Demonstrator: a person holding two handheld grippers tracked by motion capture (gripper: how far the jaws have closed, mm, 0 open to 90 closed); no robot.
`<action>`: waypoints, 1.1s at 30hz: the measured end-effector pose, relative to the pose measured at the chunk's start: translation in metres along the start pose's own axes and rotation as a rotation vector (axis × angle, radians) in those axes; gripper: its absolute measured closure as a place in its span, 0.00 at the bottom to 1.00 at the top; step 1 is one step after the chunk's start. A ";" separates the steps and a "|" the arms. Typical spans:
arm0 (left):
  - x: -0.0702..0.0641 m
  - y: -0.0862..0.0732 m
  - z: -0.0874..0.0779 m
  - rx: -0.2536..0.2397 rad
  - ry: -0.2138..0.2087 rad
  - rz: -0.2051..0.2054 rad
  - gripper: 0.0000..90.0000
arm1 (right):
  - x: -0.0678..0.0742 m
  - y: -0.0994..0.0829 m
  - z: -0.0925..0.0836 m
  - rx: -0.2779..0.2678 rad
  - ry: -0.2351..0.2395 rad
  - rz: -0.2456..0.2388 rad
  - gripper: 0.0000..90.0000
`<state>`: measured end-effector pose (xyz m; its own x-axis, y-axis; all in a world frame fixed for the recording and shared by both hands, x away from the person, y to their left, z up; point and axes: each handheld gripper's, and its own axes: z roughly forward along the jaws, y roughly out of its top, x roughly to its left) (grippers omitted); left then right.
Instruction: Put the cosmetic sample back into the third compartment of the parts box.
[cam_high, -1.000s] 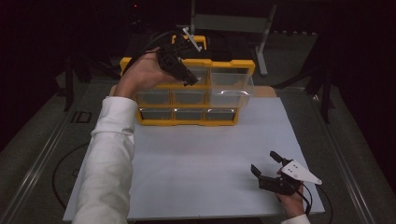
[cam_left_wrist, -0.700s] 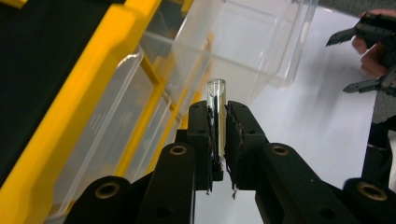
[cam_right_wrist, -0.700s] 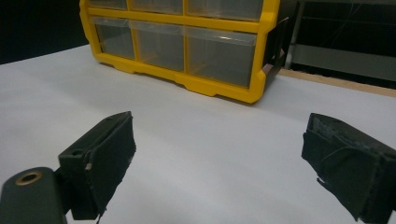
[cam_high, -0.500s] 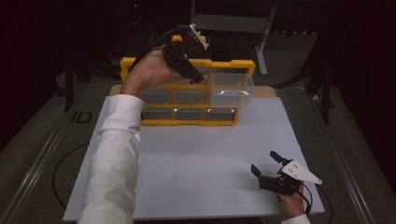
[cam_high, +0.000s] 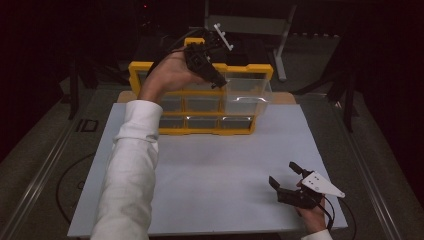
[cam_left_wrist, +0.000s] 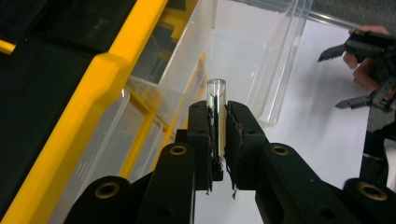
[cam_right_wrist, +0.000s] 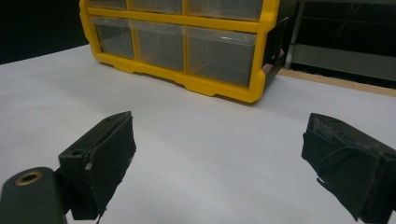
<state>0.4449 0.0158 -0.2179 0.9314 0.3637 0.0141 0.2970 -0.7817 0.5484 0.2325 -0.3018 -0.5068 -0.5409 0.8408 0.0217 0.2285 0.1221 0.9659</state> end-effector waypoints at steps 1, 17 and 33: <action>0.000 0.001 0.001 0.003 0.002 0.000 0.90 | 0.000 0.000 0.000 0.002 0.000 0.000 0.10; -0.007 0.016 0.011 0.027 -0.003 -0.040 0.90 | 0.000 0.000 0.000 0.002 0.000 0.001 0.10; -0.012 0.028 0.023 0.046 0.014 -0.068 0.90 | -0.001 0.000 -0.001 -0.001 -0.001 0.001 0.10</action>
<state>0.4469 -0.0219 -0.2218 0.9057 0.4238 -0.0099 0.3692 -0.7770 0.5098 0.2325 -0.3027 -0.5065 -0.5398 0.8415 0.0225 0.2284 0.1206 0.9661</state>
